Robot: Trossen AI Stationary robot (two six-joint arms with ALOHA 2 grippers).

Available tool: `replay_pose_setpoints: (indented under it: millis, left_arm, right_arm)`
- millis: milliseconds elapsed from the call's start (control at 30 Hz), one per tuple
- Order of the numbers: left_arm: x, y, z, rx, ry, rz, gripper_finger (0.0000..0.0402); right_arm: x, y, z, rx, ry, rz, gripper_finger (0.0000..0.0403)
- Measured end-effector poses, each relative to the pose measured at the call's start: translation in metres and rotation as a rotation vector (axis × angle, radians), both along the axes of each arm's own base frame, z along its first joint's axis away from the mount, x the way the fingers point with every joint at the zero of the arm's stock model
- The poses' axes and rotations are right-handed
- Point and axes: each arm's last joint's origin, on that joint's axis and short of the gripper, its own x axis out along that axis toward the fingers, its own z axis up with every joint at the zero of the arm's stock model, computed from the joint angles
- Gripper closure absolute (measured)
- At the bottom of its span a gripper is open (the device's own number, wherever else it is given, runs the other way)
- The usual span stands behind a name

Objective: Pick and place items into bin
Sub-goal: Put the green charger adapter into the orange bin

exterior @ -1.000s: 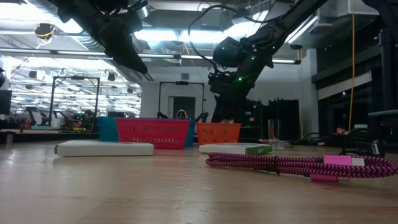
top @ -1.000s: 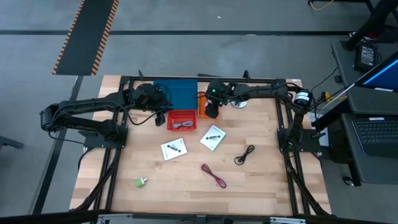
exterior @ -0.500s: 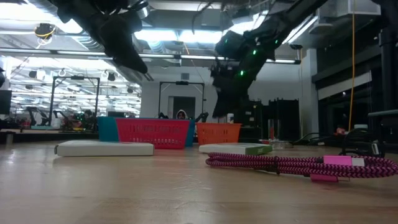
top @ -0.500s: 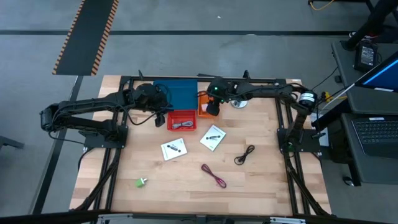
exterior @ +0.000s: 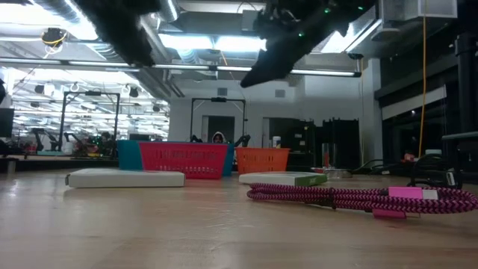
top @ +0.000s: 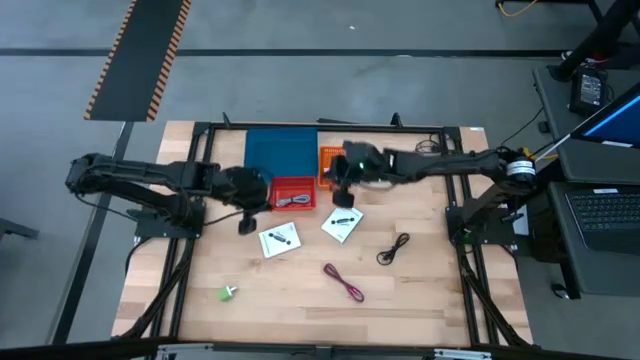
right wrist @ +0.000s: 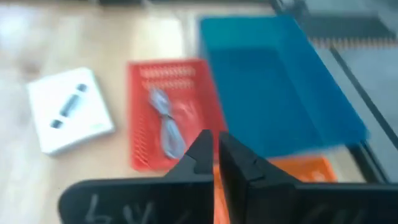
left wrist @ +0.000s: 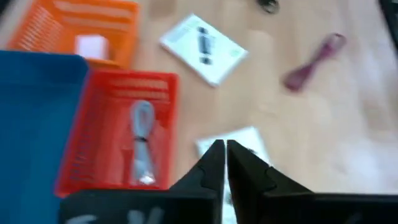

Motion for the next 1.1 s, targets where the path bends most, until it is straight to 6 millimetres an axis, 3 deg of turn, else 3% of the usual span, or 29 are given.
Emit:
replay_pose_setpoints:
  millis: [133,300,633,833,1100]
  left_arm:
    - [-0.006,-0.030,0.007,-0.091,0.053,-0.007,0.0398]
    - [-0.011,-0.064,0.008,-0.230,0.149,0.067,0.0399]
    - [-0.006,-0.139,-0.001,-0.374,0.468,0.254,0.0399]
    - [-0.012,-0.178,-0.017,-0.445,0.679,0.336,0.0398]
    - [-0.021,-0.205,-0.043,-0.360,0.760,0.385,0.0384]
  right_arm:
    - [-0.008,0.021,-0.018,-0.040,-0.112,0.071,0.0389]
    - [-0.025,0.036,-0.026,-0.060,-0.224,0.113,0.0394]
    - [-0.037,0.042,-0.037,-0.024,-0.286,0.104,0.0396]
    - [-0.037,0.042,-0.038,-0.010,-0.284,0.101,0.0396]
    - [-0.037,0.056,-0.037,0.055,-0.293,0.116,0.0396]
